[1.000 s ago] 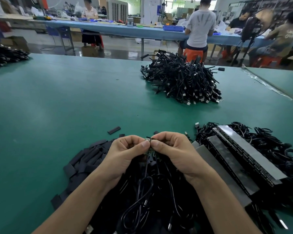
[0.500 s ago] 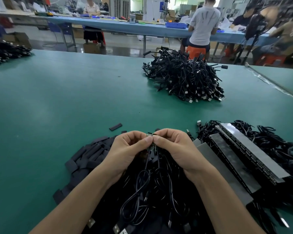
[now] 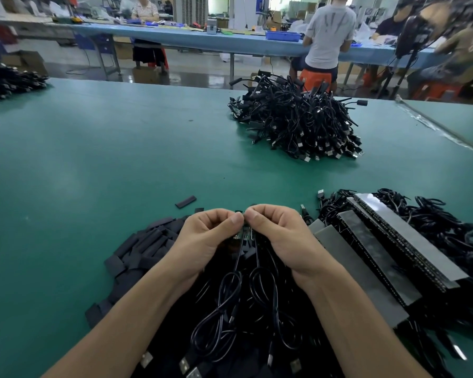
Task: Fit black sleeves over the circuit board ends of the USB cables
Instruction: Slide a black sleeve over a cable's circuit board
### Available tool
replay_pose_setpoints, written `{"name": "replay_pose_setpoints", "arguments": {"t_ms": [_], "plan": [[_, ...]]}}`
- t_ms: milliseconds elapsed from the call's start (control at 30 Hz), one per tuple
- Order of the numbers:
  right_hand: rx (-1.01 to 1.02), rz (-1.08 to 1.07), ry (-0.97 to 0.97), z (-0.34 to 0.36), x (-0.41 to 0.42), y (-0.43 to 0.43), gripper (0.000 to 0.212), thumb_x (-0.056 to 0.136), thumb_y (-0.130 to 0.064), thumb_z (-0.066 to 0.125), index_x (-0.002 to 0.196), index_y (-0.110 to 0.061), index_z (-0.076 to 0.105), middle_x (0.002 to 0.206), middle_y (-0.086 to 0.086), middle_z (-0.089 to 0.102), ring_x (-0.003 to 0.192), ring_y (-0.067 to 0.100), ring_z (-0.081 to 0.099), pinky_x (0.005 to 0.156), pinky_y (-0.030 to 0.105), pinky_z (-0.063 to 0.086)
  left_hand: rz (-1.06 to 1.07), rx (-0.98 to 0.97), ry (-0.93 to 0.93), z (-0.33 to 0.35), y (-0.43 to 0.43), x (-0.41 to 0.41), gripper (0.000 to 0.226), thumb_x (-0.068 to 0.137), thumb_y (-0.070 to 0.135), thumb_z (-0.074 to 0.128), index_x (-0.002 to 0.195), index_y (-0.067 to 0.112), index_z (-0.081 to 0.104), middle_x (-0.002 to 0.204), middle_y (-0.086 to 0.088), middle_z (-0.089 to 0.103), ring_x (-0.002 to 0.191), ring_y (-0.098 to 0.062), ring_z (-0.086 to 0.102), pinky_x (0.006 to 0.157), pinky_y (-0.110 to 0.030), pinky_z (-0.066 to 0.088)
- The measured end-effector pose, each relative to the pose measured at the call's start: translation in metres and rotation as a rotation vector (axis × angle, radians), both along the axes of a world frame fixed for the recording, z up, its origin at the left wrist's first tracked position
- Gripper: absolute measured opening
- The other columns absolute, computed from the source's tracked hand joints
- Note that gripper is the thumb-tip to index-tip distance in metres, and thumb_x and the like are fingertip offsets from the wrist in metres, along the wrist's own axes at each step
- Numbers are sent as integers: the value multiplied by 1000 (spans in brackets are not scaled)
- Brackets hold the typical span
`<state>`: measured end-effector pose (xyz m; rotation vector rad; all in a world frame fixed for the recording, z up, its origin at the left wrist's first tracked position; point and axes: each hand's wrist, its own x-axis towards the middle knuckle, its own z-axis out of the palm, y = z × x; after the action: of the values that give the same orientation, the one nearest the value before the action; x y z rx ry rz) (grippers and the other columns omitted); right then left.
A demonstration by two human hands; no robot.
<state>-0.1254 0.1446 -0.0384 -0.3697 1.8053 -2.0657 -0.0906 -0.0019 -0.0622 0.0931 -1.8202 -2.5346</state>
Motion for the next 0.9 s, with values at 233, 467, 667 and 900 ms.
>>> {"name": "replay_pose_setpoints", "arguments": {"t_ms": [233,467,667,900], "plan": [[-117,10,-92,2,4,-8,21,96,-15,60,78,-12,71,67,6,66,55,13,60,54,25,53,-9,158,41,-1,2,-1,13,75,24,69,69,13,73,66,-8,68,52,-14,64,51,-24,55],[541,-242,246,15,-10,19,16,90,-18,62,74,-19,58,47,-14,52,42,2,42,50,24,34,250,283,12,9,-8,-9,24,80,40,61,76,17,57,58,1,60,45,-10,58,46,-24,53],[1108,-291,504,12,1,17,2,90,-19,53,89,-20,55,85,3,63,80,26,59,67,36,49,383,-61,132,23,-28,-11,29,100,30,55,74,21,66,51,6,39,34,-6,29,34,-15,28],[1226,-177,783,7,6,7,19,96,-32,58,112,-26,65,116,-4,57,111,20,50,94,35,43,259,-301,-8,20,-33,-14,25,106,13,42,103,12,67,61,1,40,45,-7,35,38,-17,31]]}}
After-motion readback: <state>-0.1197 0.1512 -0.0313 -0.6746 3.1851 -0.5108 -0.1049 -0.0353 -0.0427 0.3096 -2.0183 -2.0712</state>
